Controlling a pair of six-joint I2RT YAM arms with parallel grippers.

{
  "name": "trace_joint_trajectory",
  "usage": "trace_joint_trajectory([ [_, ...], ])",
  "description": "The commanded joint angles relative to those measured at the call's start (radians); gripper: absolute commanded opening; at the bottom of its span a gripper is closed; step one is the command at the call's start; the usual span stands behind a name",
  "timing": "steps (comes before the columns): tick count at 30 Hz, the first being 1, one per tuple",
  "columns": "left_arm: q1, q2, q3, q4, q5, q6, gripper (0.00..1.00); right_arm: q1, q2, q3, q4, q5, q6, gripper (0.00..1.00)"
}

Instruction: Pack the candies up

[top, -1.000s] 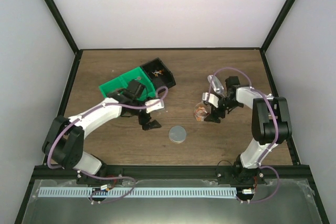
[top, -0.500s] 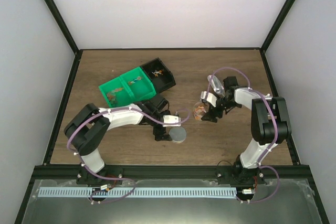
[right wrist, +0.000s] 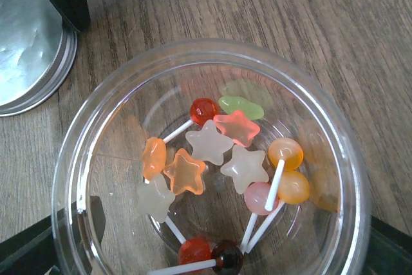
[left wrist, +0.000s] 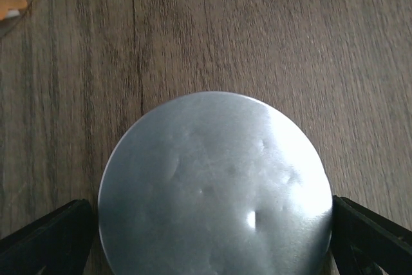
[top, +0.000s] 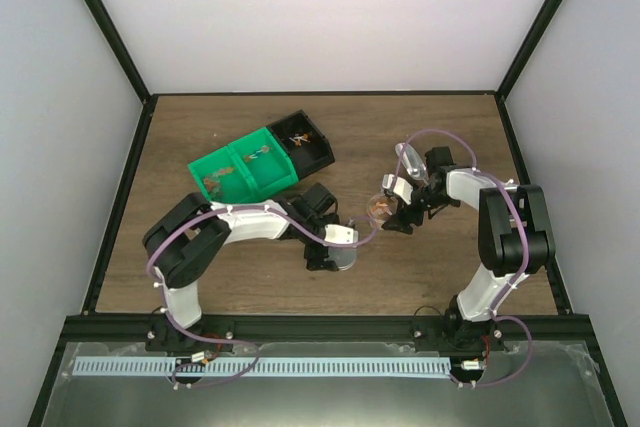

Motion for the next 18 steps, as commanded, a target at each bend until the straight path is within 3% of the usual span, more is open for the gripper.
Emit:
trace_joint_trajectory([
  [1, -0.022, 0.041, 0.021, -0.018, 0.026, 0.043, 1.0, 0.01, -0.001, -0.013, -0.001, -0.017, 0.003, 0.92],
  [9, -0.036, 0.053, 0.02, -0.001, 0.014, 0.044, 0.99, 0.009, 0.001, -0.003, -0.005, -0.031, -0.003, 0.92],
  [18, -0.012, 0.003, 0.022, -0.041, 0.042, 0.015, 0.89, 0.024, -0.001, 0.01, -0.015, -0.064, 0.002, 0.9],
])
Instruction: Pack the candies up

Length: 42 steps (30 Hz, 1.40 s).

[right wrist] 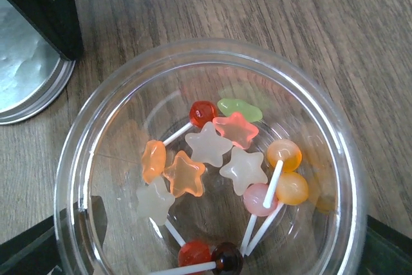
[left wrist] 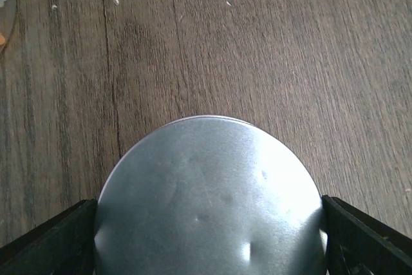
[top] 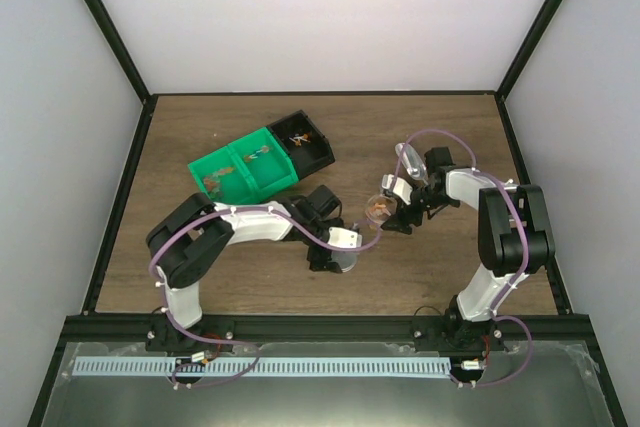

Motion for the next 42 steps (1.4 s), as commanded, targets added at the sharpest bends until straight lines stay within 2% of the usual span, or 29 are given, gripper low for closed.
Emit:
trace_joint_trajectory([
  [1, 0.022, -0.032, -0.006, -0.041, 0.028, -0.019, 0.89, 0.029, -0.001, 0.011, -0.01, -0.051, 0.006, 0.9],
  [15, 0.198, -0.286, -0.098, -0.163, 0.058, -0.062, 0.89, 0.206, 0.005, 0.03, 0.025, -0.053, 0.086, 0.89],
  [22, 0.331, -0.442, -0.144, -0.289, 0.048, -0.03, 0.89, 0.364, 0.018, 0.066, 0.059, -0.049, 0.197, 0.89],
  [28, 0.415, -0.509, -0.162, -0.377, 0.03, -0.001, 0.89, 0.508, 0.051, 0.072, 0.122, -0.017, 0.283, 0.89],
  [35, 0.429, -0.562, -0.184, -0.416, 0.03, -0.001, 0.89, 0.616, 0.105, 0.1, 0.194, 0.003, 0.372, 0.89],
  [37, 0.43, -0.57, -0.184, -0.424, 0.041, -0.002, 0.89, 0.626, 0.115, 0.106, 0.204, 0.008, 0.388, 0.92],
  [39, 0.428, -0.576, -0.182, -0.432, 0.055, -0.001, 0.89, 0.626, 0.107, 0.107, 0.206, 0.008, 0.404, 0.99],
  [42, 0.428, -0.578, -0.18, -0.438, 0.077, 0.001, 0.89, 0.626, 0.074, 0.108, 0.203, 0.005, 0.411, 1.0],
])
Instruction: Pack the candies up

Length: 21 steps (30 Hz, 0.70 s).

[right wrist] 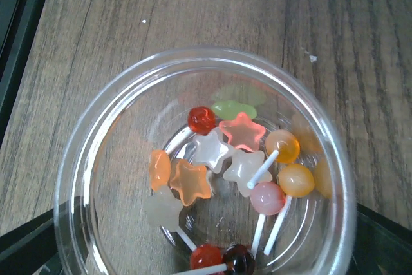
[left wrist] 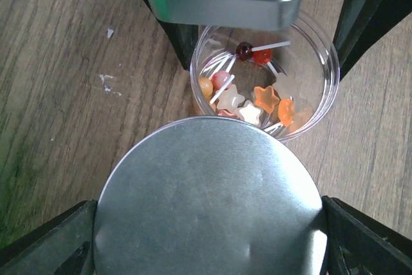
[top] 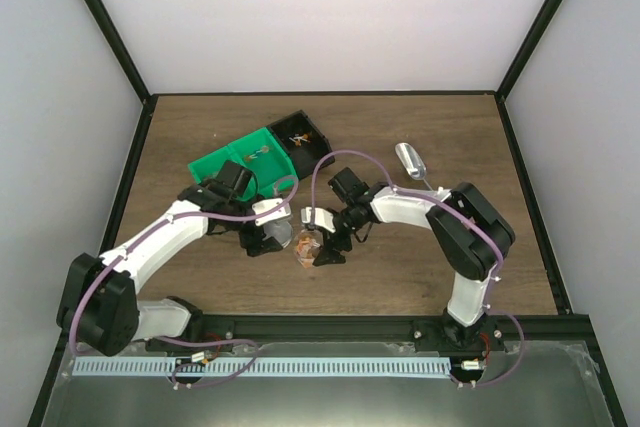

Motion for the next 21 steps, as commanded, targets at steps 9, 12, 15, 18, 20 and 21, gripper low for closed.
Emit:
trace_joint_trajectory([
  [9, -0.043, -0.003, 0.013, -0.007, 0.103, -0.028, 0.89, -0.08, -0.174, -0.041, 0.002, -0.042, 0.057, 1.0],
  [12, -0.068, 0.021, 0.019, 0.028, 0.101, -0.062, 0.89, -0.147, -0.211, -0.064, -0.053, -0.071, 0.019, 1.0],
  [15, -0.111, 0.059, 0.036, 0.068, 0.084, -0.091, 0.89, -0.214, -0.222, -0.071, -0.121, -0.102, 0.017, 1.0],
  [18, -0.15, 0.124, 0.078, 0.075, 0.065, -0.123, 0.89, -0.276, -0.206, -0.056, -0.163, -0.156, 0.088, 0.99],
  [20, -0.157, 0.154, 0.097, 0.085, 0.061, -0.15, 0.89, -0.303, -0.202, -0.05, -0.17, -0.188, 0.165, 0.98],
  [21, -0.162, 0.161, 0.099, 0.094, 0.058, -0.157, 0.89, -0.305, -0.206, -0.056, -0.162, -0.192, 0.203, 0.97],
])
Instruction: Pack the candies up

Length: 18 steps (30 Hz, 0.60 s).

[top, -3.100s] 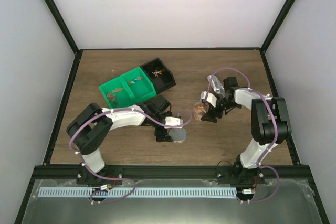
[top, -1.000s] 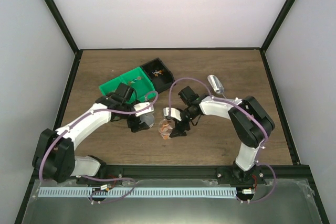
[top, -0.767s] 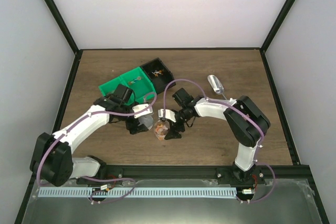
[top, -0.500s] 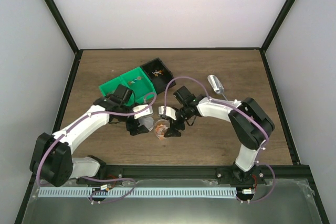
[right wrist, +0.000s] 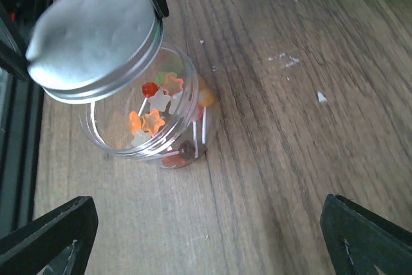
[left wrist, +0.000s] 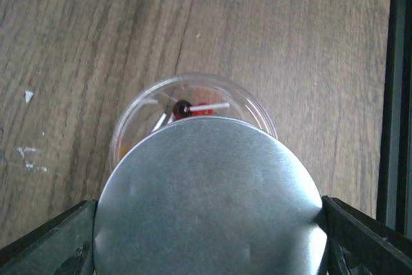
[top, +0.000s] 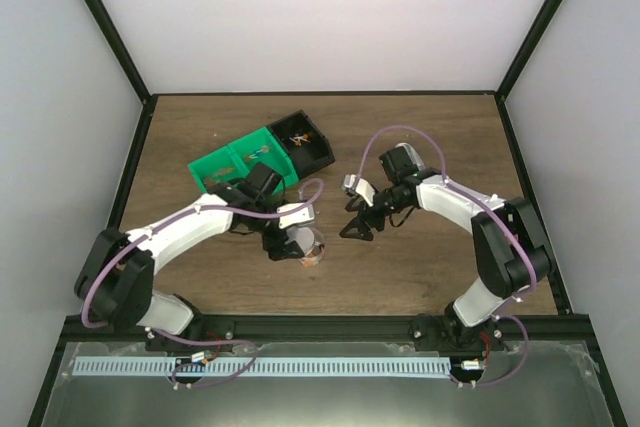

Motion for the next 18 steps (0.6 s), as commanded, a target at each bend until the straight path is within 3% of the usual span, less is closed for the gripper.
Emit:
trace_joint_trajectory([
  [1, -0.022, 0.036, 0.042, 0.059, -0.009, -0.06, 0.89, -0.028, -0.005, -0.001, -0.039, -0.091, 0.159, 0.97],
  [8, -0.078, 0.064, 0.033, 0.11, -0.075, -0.059, 0.89, -0.028, -0.009, -0.054, 0.028, -0.104, 0.352, 0.95],
  [18, -0.117, 0.111, 0.048, 0.145, -0.106, -0.069, 0.89, -0.028, 0.009, -0.075, 0.063, -0.121, 0.397, 0.95],
])
